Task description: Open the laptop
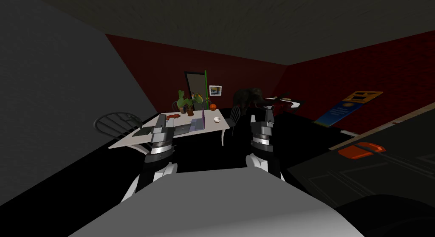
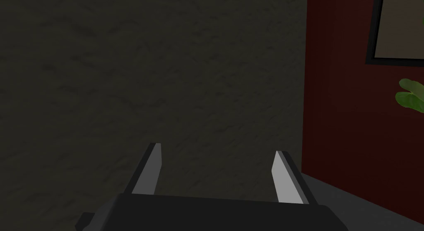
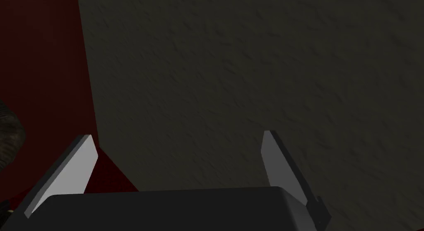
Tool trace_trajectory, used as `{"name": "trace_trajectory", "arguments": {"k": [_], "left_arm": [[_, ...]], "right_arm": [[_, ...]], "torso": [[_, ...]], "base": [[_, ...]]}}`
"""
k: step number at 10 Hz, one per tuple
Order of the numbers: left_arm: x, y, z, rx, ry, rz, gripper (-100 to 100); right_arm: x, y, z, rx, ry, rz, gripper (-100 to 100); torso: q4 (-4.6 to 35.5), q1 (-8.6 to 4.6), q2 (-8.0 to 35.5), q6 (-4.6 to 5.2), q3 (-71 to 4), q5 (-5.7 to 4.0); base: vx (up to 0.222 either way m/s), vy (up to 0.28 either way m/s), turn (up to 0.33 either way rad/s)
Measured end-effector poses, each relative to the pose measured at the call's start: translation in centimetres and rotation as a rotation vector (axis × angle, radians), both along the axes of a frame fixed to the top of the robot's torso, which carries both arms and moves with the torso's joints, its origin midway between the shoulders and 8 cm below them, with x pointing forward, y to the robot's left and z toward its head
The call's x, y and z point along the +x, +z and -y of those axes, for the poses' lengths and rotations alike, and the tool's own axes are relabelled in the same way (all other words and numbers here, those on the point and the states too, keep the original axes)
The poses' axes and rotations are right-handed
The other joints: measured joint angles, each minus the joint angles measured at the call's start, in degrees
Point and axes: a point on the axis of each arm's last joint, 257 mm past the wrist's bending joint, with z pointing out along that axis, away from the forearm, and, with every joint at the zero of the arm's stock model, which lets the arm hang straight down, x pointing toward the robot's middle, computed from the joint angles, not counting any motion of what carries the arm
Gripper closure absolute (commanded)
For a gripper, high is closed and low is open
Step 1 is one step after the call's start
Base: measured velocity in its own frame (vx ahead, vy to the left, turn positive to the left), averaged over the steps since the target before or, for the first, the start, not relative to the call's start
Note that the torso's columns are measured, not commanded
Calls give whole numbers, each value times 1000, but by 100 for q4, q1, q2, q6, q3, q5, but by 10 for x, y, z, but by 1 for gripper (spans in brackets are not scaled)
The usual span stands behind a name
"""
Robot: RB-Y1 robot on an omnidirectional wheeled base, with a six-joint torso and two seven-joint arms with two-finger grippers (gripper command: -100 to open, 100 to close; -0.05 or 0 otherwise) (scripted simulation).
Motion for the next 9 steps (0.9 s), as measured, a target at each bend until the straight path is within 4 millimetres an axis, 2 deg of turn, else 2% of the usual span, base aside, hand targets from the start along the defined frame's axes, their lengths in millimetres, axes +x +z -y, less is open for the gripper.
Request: {"name": "trace_trajectory", "arguments": {"k": [2, 9], "left_arm": [[0, 0, 0, 0, 0, 0, 0], [0, 0, 0, 0, 0, 0, 0]], "right_arm": [[0, 0, 0, 0, 0, 0, 0], [0, 0, 0, 0, 0, 0, 0]], "torso": [[600, 0, 597, 0, -1200, 0], [3537, 0, 3539, 0, -7073, 0]], "base": [[0, 0, 0], [0, 0, 0]]}}
